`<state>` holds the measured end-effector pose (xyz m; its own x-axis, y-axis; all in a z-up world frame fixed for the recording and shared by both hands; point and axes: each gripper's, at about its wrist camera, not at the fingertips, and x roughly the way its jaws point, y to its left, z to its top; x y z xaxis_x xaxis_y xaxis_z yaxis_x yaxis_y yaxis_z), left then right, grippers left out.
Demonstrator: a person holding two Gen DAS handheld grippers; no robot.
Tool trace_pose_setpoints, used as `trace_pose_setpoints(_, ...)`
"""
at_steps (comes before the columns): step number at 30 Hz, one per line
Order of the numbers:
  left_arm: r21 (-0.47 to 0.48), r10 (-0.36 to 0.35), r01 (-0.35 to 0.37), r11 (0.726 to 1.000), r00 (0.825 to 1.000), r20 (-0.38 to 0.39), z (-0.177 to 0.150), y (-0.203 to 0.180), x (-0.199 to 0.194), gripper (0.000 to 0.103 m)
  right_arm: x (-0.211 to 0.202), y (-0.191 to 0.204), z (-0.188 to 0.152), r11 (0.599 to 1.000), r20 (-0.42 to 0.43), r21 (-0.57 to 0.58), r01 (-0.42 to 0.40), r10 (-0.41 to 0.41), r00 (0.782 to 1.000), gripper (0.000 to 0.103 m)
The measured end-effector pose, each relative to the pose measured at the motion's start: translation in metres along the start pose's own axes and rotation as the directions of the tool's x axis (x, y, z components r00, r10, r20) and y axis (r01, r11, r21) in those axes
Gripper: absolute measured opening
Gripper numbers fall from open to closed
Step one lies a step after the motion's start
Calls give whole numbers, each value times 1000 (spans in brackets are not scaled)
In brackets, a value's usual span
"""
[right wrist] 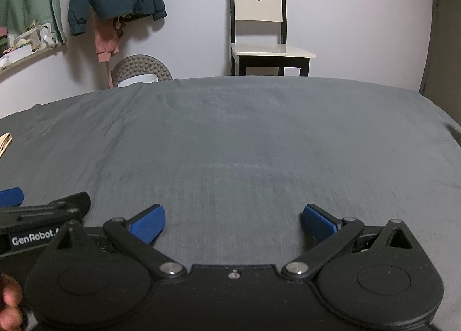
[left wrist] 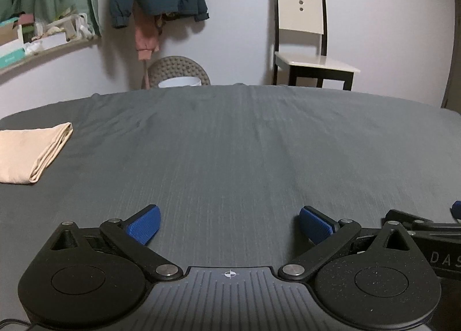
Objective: Fold clothes
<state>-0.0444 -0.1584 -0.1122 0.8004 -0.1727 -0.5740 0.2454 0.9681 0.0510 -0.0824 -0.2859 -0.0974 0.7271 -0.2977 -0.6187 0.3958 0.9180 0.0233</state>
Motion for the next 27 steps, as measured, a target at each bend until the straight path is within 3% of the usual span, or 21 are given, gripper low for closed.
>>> trace_pose_setpoints(12, -24, -17, 17, 1000, 1000, -22, 32, 30, 21, 103, 0, -2, -2, 1000, 0, 7, 0, 0, 1000, 103)
trace_pose_setpoints(27, -18, -19, 18, 1000, 1000, -21, 30, 30, 20, 103, 3, -1, -3, 1000, 2, 9, 2, -2, 1000, 103)
